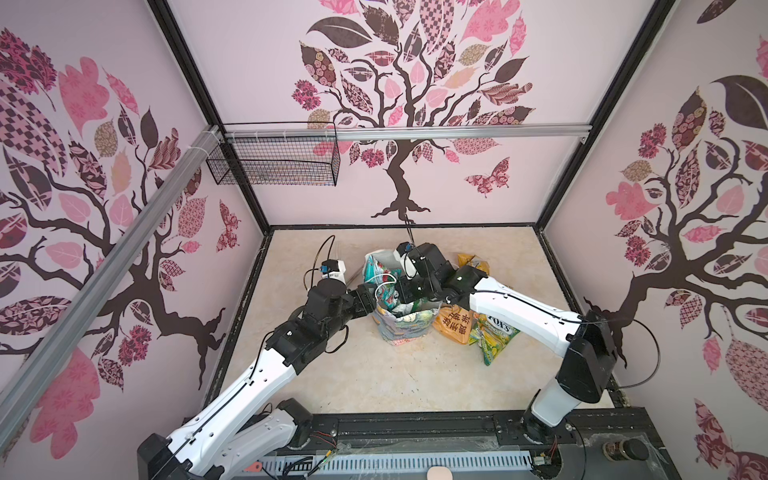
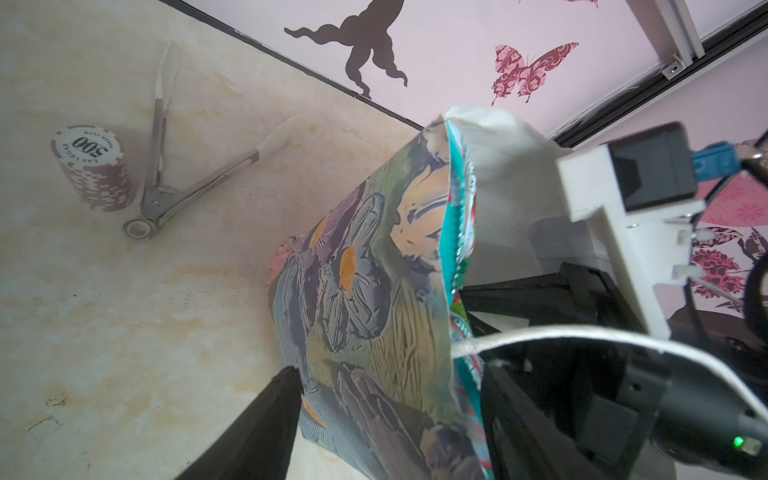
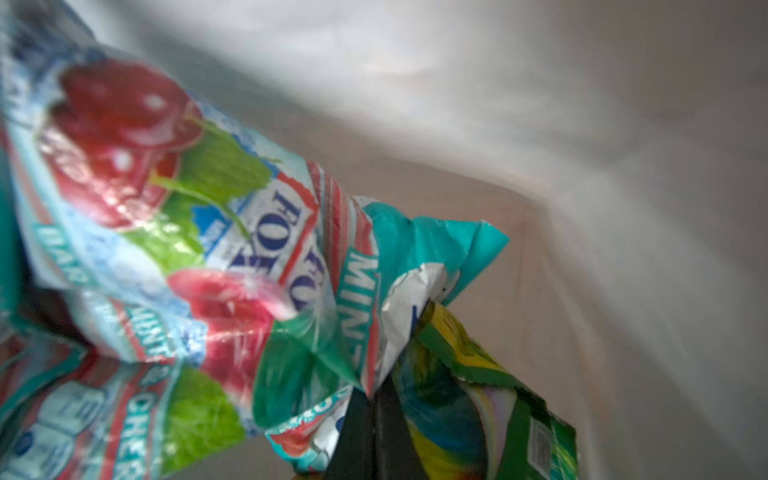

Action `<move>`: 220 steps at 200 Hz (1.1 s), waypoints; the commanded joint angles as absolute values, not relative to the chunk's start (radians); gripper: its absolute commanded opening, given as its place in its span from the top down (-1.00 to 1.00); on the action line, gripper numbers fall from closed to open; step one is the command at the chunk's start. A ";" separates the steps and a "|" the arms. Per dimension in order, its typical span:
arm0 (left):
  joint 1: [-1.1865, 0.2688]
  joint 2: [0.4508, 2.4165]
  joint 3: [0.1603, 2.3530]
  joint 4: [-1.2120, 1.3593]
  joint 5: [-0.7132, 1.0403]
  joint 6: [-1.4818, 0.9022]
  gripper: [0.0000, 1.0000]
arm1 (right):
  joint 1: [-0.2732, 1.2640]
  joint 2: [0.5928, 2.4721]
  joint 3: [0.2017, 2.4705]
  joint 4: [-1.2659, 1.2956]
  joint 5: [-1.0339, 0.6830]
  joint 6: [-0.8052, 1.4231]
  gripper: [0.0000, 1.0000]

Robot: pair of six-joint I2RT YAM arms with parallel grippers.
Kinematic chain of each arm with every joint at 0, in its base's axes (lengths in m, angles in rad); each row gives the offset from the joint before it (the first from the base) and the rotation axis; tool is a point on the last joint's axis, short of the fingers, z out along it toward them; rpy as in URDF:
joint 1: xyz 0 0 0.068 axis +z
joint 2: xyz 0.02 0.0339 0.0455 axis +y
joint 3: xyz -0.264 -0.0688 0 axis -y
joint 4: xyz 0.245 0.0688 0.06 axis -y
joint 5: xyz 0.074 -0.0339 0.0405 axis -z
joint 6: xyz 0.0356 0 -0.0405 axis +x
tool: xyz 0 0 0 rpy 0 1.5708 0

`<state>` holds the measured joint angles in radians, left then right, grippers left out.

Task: Take the snacks out of the paper bag
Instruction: 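Lift the teal packet up out of the bag with the right gripper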

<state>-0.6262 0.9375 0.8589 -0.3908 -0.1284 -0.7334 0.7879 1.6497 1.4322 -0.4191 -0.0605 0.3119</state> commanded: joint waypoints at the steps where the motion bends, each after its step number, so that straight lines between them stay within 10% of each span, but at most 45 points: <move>1: -0.622 0.929 0.842 -0.390 -0.136 -0.708 -0.43 | 0.760 1.574 1.493 -0.345 -0.095 0.364 0.97; 220: -0.622 0.869 0.892 -0.372 -0.123 -0.604 -0.82 | 0.700 1.547 1.694 -0.327 -0.130 0.497 0.92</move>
<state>-0.6262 0.8940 0.8825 -0.3969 -0.1345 -0.6254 0.7033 1.6363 1.6241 -0.4198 -0.1097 0.4763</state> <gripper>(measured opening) 0.893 0.047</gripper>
